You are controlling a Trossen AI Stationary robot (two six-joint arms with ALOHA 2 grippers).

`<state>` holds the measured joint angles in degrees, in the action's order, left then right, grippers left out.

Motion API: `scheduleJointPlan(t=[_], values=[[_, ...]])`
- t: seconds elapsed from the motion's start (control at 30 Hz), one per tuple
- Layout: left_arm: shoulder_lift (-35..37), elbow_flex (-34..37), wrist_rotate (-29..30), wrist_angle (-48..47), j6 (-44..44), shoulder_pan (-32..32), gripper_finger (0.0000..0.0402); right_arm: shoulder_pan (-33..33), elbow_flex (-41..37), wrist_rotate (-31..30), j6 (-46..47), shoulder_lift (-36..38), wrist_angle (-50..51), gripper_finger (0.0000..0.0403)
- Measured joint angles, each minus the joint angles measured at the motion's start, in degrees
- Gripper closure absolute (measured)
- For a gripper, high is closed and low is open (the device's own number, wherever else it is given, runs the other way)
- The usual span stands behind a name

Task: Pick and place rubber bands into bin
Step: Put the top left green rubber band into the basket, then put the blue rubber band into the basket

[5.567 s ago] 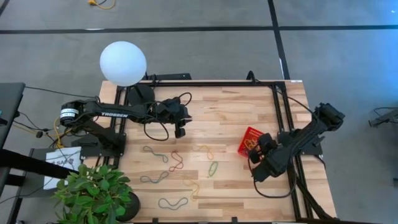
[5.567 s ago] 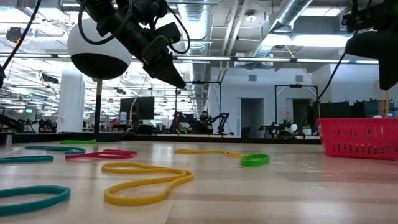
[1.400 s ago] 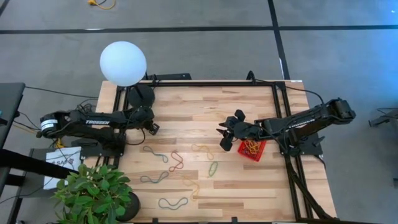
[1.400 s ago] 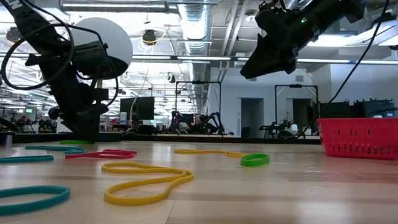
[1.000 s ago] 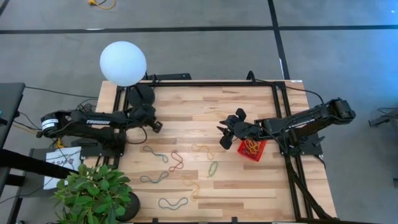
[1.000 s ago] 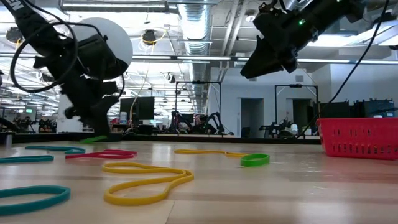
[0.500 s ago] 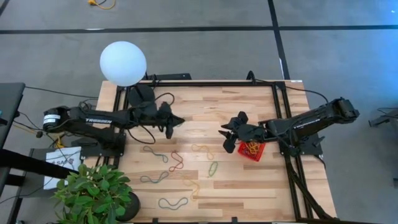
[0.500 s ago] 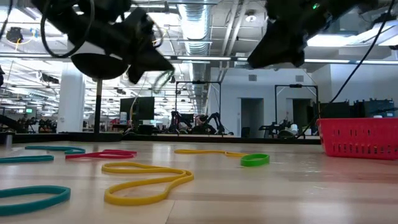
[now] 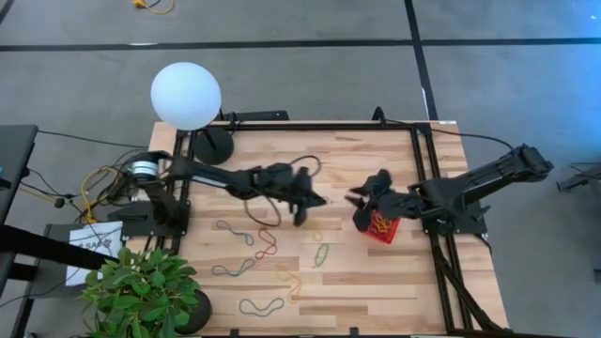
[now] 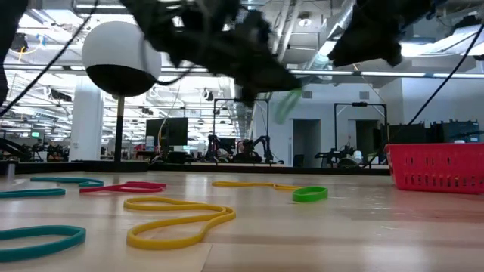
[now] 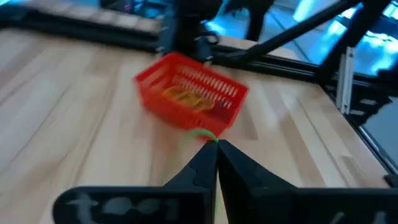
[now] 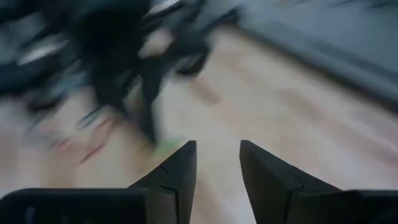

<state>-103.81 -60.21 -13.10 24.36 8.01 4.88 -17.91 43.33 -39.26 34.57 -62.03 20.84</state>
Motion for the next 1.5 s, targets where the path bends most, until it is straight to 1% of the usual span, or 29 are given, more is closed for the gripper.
scheduleJointPlan(t=[0.1,0.17,0.23,0.3,0.37,0.5,0.67,0.83,0.9,1.0,1.07,1.17,1.3,1.4,1.5], values=[[-6.0,-6.9,-0.6,0.3,-1.7,-0.9,0.0401,-2.1,0.0,-11.2,5.6,2.2,6.2,0.0285],[-9.7,-11.2,-0.9,0.1,-2.2,-1.5,0.0402,-3.6,0.0,-16.4,10.3,3.3,11.0,0.0285],[-13.2,-15.4,-2.8,0.1,-3.1,-1.9,0.0402,-5.2,0.0,-19.8,15.6,4.0,16.6,0.0285],[-16.7,-20.0,-5.4,0.2,-3.3,-2.3,0.0401,-6.5,0.0,-21.2,21.0,4.2,22.3,0.0285],[-20.1,-24.4,-7.9,0.2,-3.3,-2.6,0.0401,-7.4,0.0,-21.3,26.9,4.4,28.0,0.0285],[-26.3,-32.6,-10.6,-1.0,-3.3,-3.3,0.0401,-9.0,0.0,-21.3,36.8,4.3,35.7,0.0285],[-31.5,-39.4,-11.2,-1.1,-3.1,-3.6,0.0401,-10.0,0.0,-21.3,41.5,4.3,39.2,0.0285],[-34.1,-42.1,-11.0,-1.9,-2.8,-3.6,0.0401,-10.7,0.0,-21.2,42.0,4.3,39.8,0.0285],[-34.2,-42.0,-10.3,-4.1,-2.7,-3.6,0.0401,-10.7,0.0,-21.0,42.0,4.3,40.0,0.0285],[-34.2,-42.0,-7.7,-7.4,-3.9,-3.6,0.0401,-10.7,0.0,-20.9,42.0,4.3,40.0,0.0285],[-34.2,-42.0,-7.6,-8.4,-4.3,-3.6,0.0398,-10.7,0.0,-20.9,42.0,4.3,39.7,0.0285],[-34.2,-42.1,-7.6,-8.4,-4.3,-3.6,0.0383,-10.7,0.0,-20.9,42.0,4.3,39.3,0.0285],[-34.2,-42.1,-7.7,-10.6,-4.5,-3.6,0.0353,-10.7,0.0,-20.8,42.0,4.3,39.1,0.0285],[-34.2,-42.1,-9.5,-12.1,-4.5,-3.2,0.0333,-10.7,0.0,-20.4,42.0,4.3,39.1,0.0285],[-33.1,-42.0,-15.0,-15.5,-2.7,-2.1,0.0319,-10.7,0.0,-18.2,42.1,4.3,39.1,0.0285]])
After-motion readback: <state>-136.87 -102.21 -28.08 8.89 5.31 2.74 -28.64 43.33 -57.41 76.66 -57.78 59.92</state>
